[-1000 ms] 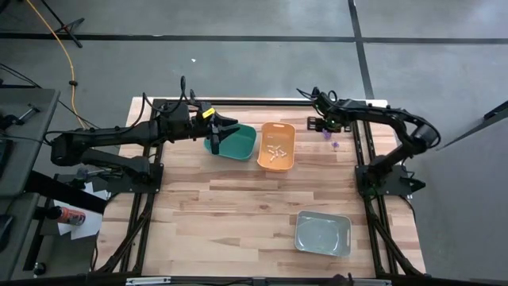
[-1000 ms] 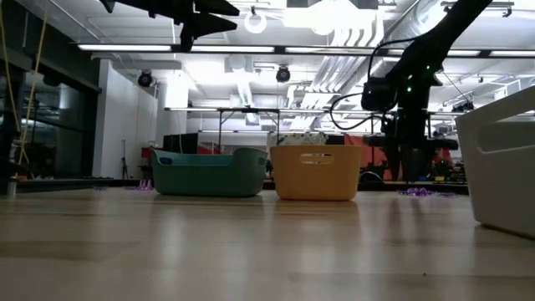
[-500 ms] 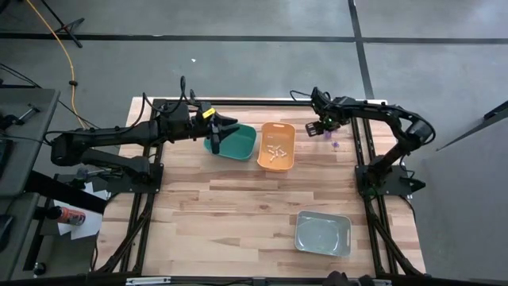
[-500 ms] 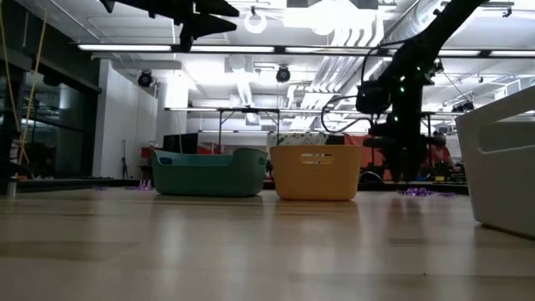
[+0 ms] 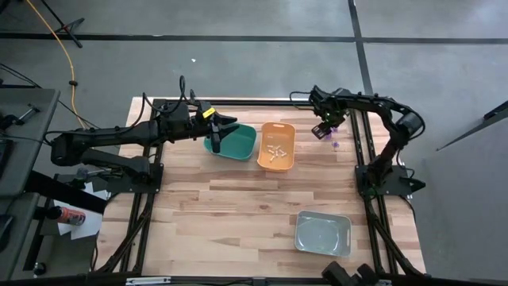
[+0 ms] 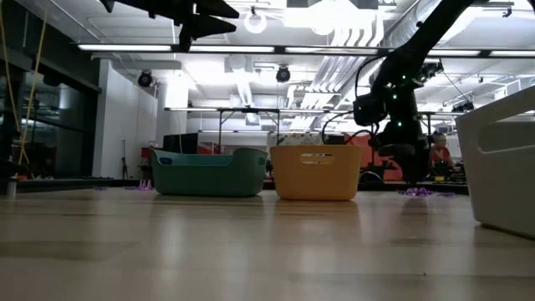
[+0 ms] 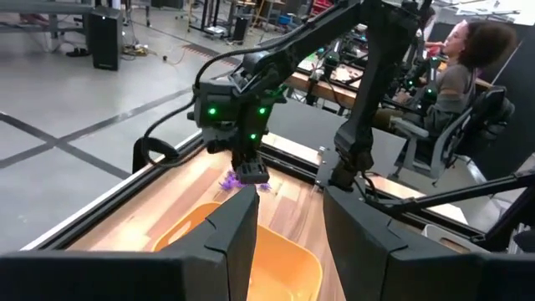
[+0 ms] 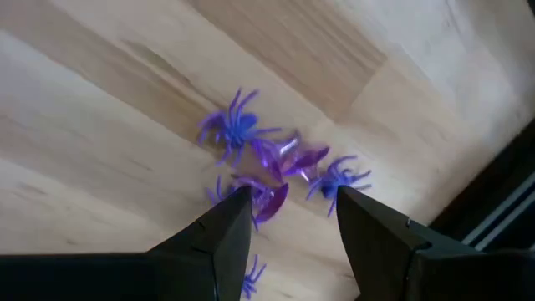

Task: Sort Halloween decoration
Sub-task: Put the violet witch hut toy into the green bin

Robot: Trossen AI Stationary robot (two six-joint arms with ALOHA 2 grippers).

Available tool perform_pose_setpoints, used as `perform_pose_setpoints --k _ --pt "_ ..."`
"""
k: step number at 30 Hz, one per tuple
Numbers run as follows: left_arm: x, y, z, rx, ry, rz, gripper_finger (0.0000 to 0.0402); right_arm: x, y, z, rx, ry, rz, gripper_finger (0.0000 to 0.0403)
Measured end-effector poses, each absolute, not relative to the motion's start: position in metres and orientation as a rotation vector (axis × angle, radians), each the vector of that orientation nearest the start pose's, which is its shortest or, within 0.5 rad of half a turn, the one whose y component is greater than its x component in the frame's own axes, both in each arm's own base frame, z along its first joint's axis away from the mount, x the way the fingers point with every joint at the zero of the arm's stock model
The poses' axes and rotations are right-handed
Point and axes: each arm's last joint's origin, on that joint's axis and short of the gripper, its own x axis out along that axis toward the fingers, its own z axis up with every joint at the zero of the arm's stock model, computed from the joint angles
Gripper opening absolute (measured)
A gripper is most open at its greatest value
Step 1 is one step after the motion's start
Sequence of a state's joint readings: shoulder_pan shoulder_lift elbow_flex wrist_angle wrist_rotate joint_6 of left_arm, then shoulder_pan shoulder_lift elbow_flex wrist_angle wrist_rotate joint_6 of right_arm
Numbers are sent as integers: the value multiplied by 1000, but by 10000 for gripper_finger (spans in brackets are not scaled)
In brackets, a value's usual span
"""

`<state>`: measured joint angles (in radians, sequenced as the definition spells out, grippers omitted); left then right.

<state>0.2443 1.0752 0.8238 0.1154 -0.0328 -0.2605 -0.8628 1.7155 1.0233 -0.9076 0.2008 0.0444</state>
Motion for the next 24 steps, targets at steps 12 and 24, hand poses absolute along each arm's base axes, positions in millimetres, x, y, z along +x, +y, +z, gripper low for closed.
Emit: perform_pose_setpoints --k 12,24 --pt "235 60 320 -293 95 296 129 189 -221 159 453 1572 -755 150" --pt "235 60 320 -299 94 296 129 189 -222 158 425 1575 -730 104"
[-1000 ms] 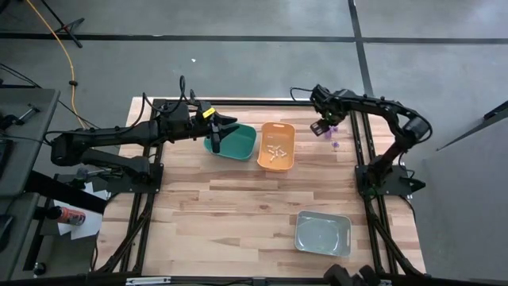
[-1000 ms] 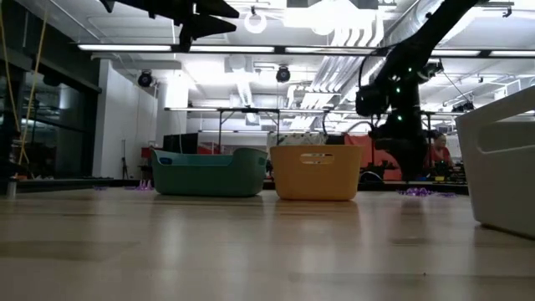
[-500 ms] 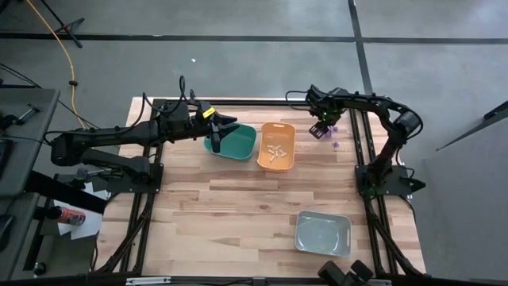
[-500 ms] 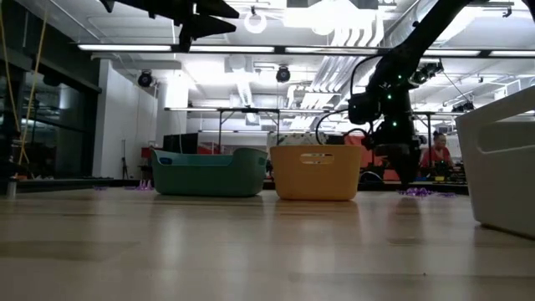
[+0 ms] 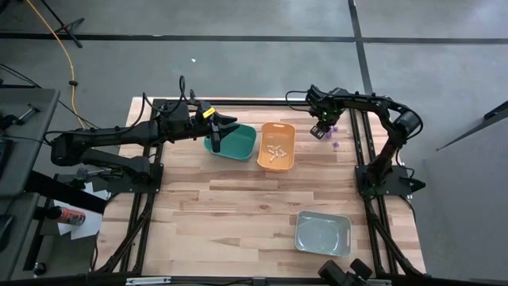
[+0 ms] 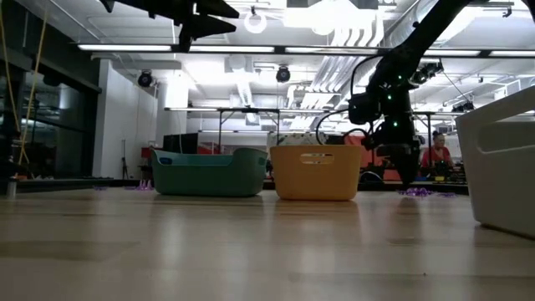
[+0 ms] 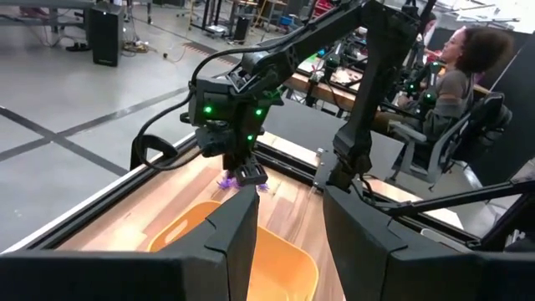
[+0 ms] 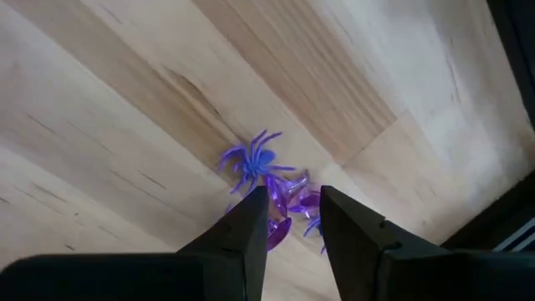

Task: Sort Halloween decoration
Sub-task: Put the violet witch hut toy into the green bin

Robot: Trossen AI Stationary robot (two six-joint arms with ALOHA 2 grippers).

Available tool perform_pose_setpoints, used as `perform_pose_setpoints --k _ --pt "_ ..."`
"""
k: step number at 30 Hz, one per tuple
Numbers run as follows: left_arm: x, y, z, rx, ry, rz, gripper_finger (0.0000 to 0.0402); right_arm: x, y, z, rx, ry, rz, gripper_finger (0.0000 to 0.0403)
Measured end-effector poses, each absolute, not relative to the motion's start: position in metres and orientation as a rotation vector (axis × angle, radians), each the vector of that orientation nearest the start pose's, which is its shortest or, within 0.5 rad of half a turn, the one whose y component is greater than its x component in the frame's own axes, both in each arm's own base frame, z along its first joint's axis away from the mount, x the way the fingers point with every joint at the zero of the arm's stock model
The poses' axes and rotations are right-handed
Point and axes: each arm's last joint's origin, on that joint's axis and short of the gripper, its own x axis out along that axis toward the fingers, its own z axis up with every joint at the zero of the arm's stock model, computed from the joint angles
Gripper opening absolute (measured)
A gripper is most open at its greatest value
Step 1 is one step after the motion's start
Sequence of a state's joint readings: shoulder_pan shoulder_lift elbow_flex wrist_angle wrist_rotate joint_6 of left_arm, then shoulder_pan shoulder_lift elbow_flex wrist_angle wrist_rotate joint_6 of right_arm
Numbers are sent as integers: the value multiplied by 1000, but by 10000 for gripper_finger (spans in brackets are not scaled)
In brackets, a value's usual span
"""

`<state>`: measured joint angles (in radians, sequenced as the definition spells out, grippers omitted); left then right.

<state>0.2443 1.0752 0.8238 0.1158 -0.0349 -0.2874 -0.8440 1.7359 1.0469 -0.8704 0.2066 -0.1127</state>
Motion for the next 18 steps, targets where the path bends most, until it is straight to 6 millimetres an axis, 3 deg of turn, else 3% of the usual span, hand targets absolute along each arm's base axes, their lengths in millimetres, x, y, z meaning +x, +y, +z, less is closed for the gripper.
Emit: perform_pose_setpoints --k 8,18 --pt "235 59 320 -301 94 296 129 190 -224 142 428 1644 -686 104" --pt "235 59 320 -316 92 297 129 191 -225 142 423 1637 -693 103"
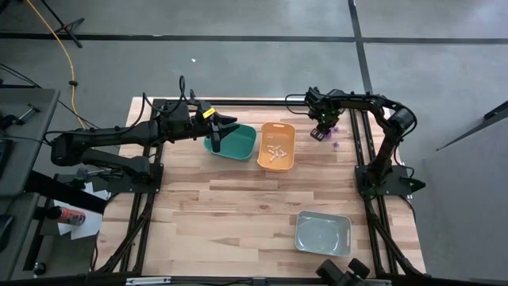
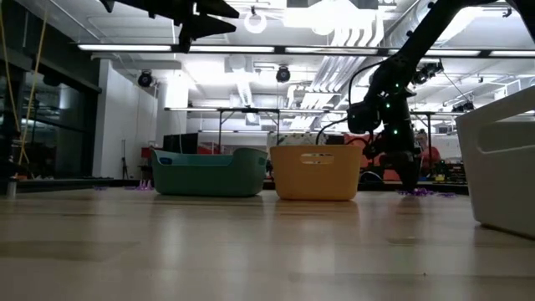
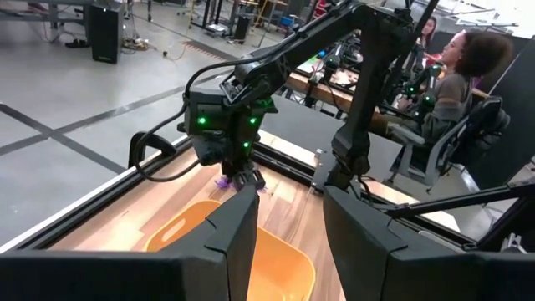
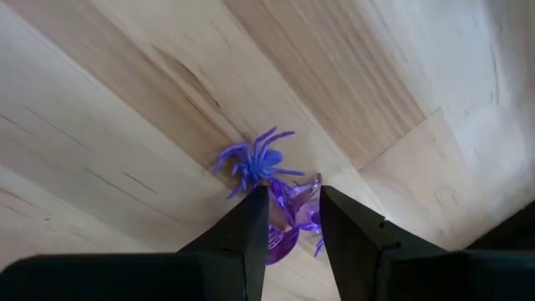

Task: Sort Halloween decoration
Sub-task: Put the violet witch hut toy into the green bin

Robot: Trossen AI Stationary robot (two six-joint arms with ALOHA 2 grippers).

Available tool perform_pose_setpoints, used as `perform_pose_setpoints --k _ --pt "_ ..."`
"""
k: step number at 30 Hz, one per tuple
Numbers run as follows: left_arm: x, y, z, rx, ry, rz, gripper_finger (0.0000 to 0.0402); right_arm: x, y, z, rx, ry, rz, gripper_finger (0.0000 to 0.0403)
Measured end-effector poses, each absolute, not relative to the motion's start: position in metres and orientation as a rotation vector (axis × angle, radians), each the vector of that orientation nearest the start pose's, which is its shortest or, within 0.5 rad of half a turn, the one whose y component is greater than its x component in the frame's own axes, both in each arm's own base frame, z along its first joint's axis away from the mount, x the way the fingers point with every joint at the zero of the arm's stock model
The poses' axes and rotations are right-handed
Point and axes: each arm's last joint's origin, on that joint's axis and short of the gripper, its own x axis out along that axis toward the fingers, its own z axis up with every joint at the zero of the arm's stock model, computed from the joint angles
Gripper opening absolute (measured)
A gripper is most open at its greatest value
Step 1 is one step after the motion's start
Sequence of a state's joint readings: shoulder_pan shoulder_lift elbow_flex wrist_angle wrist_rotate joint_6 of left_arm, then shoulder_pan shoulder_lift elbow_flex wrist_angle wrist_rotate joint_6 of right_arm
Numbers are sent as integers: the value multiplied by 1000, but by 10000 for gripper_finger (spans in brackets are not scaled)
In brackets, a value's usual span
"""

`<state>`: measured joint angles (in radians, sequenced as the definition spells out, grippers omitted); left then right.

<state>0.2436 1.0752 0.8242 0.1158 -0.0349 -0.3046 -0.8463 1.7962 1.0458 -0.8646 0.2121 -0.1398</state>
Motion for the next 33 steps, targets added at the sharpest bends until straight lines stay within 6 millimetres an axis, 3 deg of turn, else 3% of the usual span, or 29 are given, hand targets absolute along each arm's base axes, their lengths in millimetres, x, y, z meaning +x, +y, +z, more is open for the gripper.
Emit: perform_pose_setpoints --k 7,13,20,28,33 --pt "235 59 320 -324 91 297 129 191 -225 142 409 1643 -679 89" --pt "235 59 320 -377 87 275 129 191 -225 142 419 1640 -697 12" --pt "232 58 324 -357 72 266 129 188 -222 145 430 1667 -685 5" --pt "216 61 337 -249 20 292 129 182 -215 186 385 1505 -744 2" --pt "209 67 342 -236 -7 327 129 181 -201 231 465 1180 -670 1"
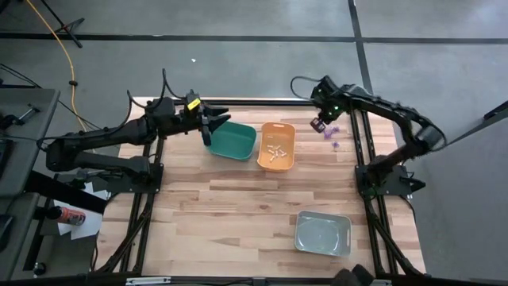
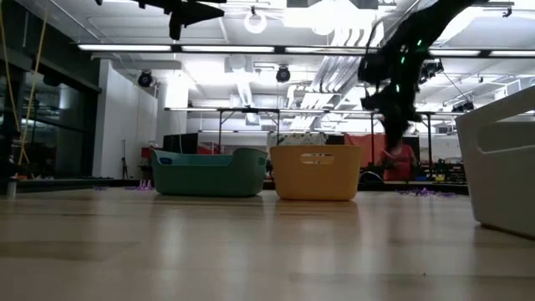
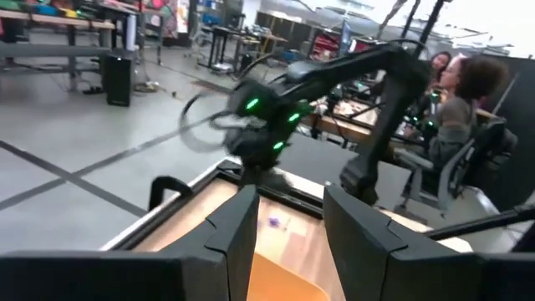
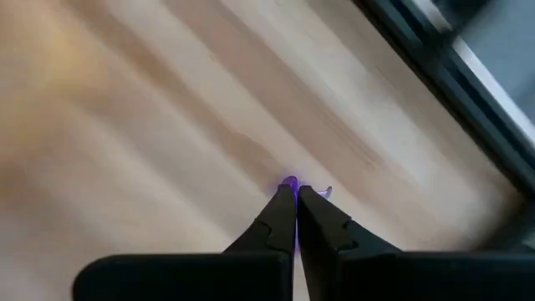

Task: Sort Halloween decoration
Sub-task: Put the violet witch hut toy into the green bin

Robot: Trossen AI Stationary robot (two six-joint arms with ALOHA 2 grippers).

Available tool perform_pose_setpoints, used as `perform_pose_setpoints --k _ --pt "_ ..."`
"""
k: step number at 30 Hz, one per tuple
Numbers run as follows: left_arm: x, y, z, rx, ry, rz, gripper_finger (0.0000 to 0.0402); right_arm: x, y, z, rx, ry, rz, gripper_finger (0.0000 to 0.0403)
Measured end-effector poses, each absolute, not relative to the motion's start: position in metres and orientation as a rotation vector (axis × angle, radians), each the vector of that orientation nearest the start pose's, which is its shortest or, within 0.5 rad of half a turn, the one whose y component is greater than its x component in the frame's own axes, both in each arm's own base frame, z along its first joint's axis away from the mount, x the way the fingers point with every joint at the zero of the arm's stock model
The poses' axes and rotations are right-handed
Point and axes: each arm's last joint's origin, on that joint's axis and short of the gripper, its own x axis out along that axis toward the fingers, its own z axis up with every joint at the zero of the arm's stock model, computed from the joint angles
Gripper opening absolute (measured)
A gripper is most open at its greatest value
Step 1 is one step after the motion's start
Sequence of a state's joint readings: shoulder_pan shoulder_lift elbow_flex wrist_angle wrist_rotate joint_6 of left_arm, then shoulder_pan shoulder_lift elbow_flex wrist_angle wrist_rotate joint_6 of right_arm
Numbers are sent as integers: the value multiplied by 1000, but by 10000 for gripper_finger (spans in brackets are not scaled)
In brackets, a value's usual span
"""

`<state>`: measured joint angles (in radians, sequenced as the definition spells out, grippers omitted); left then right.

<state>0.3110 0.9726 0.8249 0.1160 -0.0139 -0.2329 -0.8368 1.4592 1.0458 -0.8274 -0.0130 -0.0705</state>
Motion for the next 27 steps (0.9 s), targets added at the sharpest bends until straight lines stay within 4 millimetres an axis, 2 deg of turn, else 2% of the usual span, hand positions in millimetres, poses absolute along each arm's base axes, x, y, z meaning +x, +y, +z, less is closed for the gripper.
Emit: perform_pose_setpoints --k 5,8,12,20,27 --pt "206 75 342 -235 -13 364 129 194 -179 279 498 759 -460 0" --pt "205 78 342 -235 -15 379 129 206 -164 306 398 555 -324 0" --pt "203 81 342 -234 -17 393 129 225 -144 330 260 361 -201 0" --pt "202 84 342 -233 -20 406 129 258 -111 351 122 127 -31 0" --pt "202 84 343 -232 -27 406 129 263 -104 353 113 101 -10 0"
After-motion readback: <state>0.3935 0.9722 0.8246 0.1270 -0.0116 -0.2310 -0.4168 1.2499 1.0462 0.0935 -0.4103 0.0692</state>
